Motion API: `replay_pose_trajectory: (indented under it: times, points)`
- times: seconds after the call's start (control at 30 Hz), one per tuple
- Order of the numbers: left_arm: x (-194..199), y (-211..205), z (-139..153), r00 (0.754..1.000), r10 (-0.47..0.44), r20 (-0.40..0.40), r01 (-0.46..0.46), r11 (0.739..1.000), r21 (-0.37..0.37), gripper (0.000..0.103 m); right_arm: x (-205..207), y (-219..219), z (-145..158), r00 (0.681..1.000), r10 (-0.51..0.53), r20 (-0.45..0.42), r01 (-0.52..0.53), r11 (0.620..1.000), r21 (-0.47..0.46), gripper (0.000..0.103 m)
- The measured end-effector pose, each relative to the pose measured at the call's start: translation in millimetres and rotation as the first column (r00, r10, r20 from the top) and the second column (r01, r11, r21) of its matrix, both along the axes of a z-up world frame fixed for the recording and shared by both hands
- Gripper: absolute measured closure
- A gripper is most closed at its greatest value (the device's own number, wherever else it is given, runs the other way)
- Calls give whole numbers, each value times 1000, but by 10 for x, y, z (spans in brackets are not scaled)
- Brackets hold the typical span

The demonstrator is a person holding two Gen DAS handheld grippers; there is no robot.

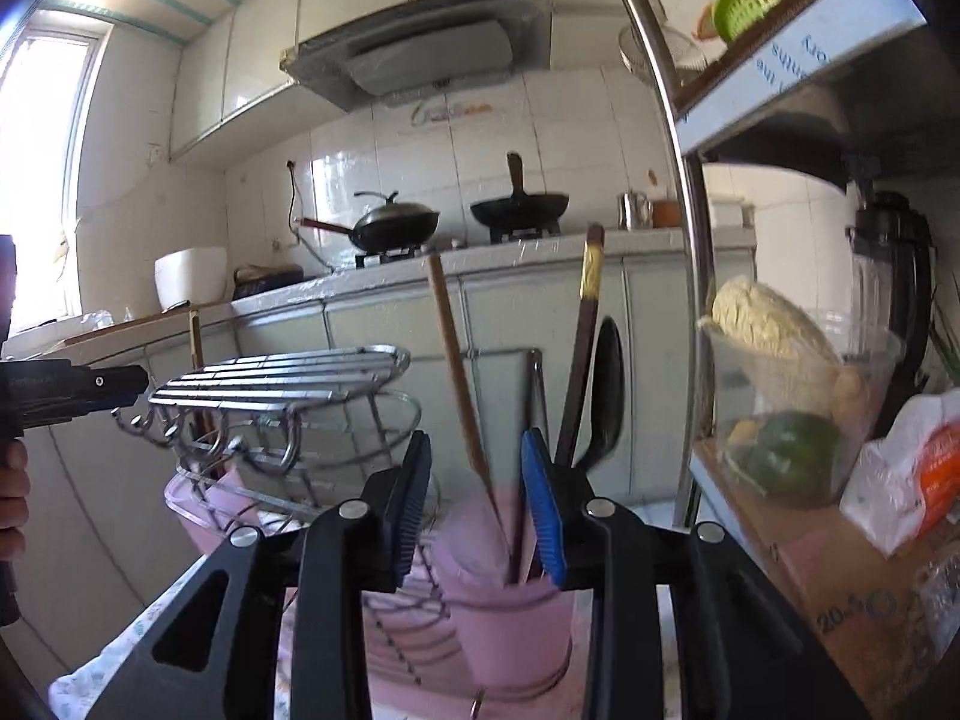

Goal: Organize utensils

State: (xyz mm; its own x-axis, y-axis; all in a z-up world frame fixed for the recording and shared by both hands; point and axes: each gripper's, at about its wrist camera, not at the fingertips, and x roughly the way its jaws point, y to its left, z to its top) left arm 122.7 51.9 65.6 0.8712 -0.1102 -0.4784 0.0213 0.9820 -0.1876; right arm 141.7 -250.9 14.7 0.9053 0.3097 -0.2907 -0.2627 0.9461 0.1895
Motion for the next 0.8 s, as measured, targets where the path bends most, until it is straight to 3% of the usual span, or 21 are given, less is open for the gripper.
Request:
replay_pose_trajectory:
  times: [0.13, 0.33, 0.4, 0.67, 0.8]
  points:
    - [-108, 1, 24, 1000, 13, 5, -13, 1000, -1, 64, -141, -35, 31, 1000, 4, -15, -4, 1000, -7, 59]
    - [-285, -40, 27, 1000, 15, 9, -14, 1000, -17, 61, -361, -117, 97, 998, 5, -55, -4, 1000, 24, 58]
    - [-340, -85, 24, 1000, 7, 4, -7, 1000, -17, 54, -419, -137, 114, 997, 13, -75, -10, 999, 42, 58]
    - [-653, -308, -67, 999, -35, -11, 35, 999, -33, 53, -700, -37, 130, 983, 81, -164, -65, 992, 104, 57]
    - [-771, -392, -141, 999, -43, -23, 42, 999, -26, 53, -810, 78, 99, 975, 88, -204, -72, 994, 85, 56]
